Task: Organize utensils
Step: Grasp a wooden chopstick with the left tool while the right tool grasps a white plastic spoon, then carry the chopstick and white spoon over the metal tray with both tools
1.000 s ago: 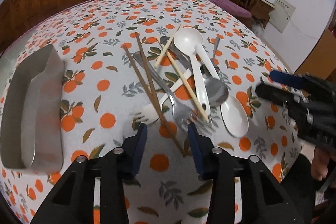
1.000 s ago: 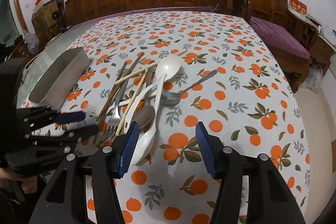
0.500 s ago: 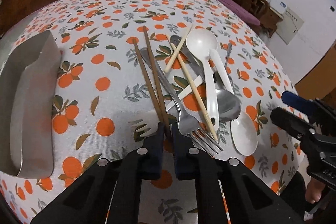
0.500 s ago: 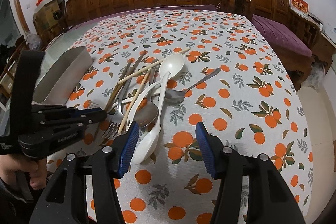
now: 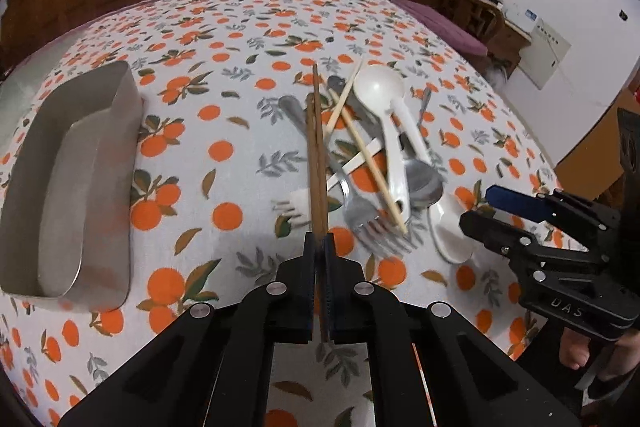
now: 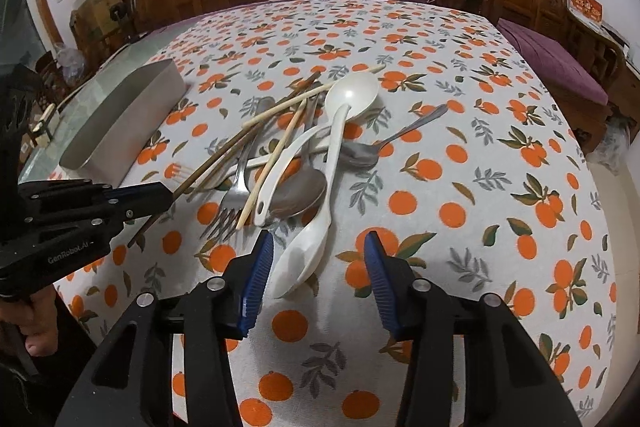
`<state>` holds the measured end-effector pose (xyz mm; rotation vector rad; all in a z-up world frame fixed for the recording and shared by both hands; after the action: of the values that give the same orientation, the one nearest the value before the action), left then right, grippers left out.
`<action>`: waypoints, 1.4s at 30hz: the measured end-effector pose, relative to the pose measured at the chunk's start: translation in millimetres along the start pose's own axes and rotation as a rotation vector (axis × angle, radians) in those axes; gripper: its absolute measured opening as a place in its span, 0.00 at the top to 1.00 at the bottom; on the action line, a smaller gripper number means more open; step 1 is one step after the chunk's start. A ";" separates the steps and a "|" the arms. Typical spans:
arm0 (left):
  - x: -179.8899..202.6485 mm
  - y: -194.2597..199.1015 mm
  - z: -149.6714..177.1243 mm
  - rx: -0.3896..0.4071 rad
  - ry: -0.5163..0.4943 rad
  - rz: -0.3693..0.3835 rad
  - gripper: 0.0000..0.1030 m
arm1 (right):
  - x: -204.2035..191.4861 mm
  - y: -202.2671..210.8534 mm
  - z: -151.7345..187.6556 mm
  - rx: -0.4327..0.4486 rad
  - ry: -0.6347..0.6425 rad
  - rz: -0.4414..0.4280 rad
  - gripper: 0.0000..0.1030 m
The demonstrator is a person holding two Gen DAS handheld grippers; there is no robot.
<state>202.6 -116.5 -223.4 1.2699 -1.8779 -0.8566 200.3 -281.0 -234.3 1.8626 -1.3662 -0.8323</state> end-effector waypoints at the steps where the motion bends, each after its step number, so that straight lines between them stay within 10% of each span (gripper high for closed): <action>1: -1.5 -0.4 1.7 -0.005 0.000 -0.001 0.97 | -2.0 -1.5 1.0 -0.004 0.008 0.001 0.54; 17: -11.1 4.9 8.1 -0.015 0.027 0.017 1.00 | 4.7 -21.5 10.0 -0.051 -0.020 -0.005 0.84; 22: 0.6 -6.3 14.0 -0.032 -0.016 -0.009 0.77 | 7.4 -19.4 6.8 -0.045 -0.025 0.003 0.97; 29: 22.0 -18.2 14.3 -0.049 -0.132 -0.117 0.83 | 15.7 -9.0 1.2 -0.020 -0.036 0.019 0.98; 31: 22.2 -16.5 13.2 -0.057 -0.133 -0.123 0.95 | 15.3 -5.7 -0.8 -0.012 -0.037 0.019 0.98; 42: 2.6 17.4 2.9 0.006 -0.082 -0.098 0.96 | 2.2 11.9 -8.5 0.027 -0.006 -0.003 0.98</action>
<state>191.1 -113.3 -210.1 1.3592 -1.8956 -0.9681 201.4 -284.5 -220.0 1.8846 -1.3854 -0.8253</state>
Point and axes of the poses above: each gripper's, at about its wrist camera, not at the fingertips, and y roughly against the way its jaws point, x to its right, z to its underside, the point moved 1 cm from there along -y, roughly the way its jaws point, and after that the axes turned 2 degrees about z, right-handed, at the moved point
